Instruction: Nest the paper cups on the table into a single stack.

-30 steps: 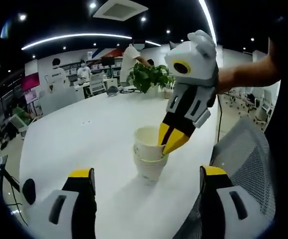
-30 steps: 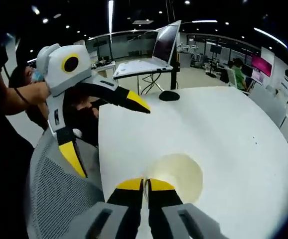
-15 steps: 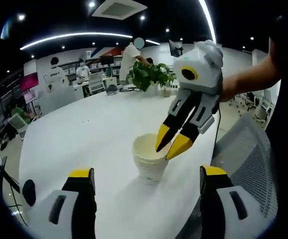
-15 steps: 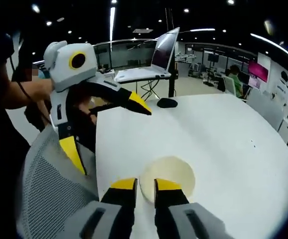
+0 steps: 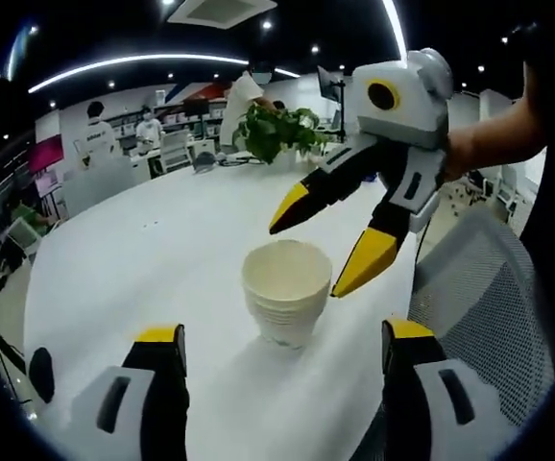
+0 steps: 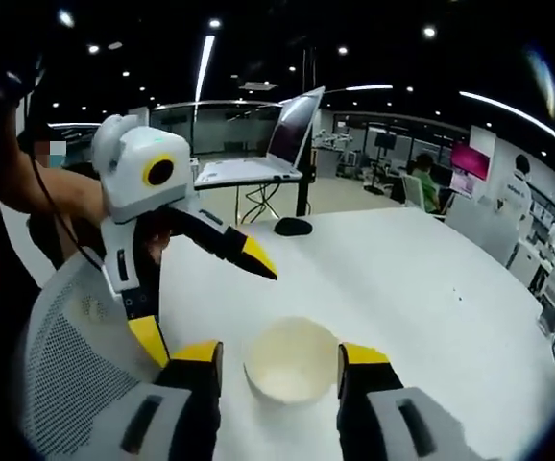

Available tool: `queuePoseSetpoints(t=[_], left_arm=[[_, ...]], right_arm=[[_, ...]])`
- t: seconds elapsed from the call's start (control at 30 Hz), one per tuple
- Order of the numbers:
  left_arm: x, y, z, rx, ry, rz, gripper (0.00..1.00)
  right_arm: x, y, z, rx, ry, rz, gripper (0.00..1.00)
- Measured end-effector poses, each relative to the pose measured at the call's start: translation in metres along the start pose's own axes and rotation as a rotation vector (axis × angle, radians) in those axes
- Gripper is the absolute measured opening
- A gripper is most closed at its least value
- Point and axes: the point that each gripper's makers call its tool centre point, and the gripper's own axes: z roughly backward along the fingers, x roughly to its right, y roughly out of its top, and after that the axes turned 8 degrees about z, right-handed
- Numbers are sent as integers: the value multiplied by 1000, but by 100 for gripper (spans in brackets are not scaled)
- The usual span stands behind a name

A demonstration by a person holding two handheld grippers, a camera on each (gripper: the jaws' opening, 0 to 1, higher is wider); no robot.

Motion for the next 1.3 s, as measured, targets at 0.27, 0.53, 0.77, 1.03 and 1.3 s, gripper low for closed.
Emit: queuePoseSetpoints(t=[0.27,0.53,0.77,1.03,1.3], left_arm=[[5,-18,-21,-85,-45,-19,85],[2,-23,-38,-118,-74,-23,57],[5,-12,-49,-98,-104,-55,45],[4,-6,-54,-132,-120,-118,41],[1,5,-61,-134,-131,-137,41]], right_arm=[[3,-8,-8,-14,-50,-7,52],[5,-19,-15,-37,-60,-49,52],[2,-27,-18,-44,-44,-120,45],[9,-28,-14,-34,-48,-167,45],[23,-27,-10,-17,-73,-180,45]])
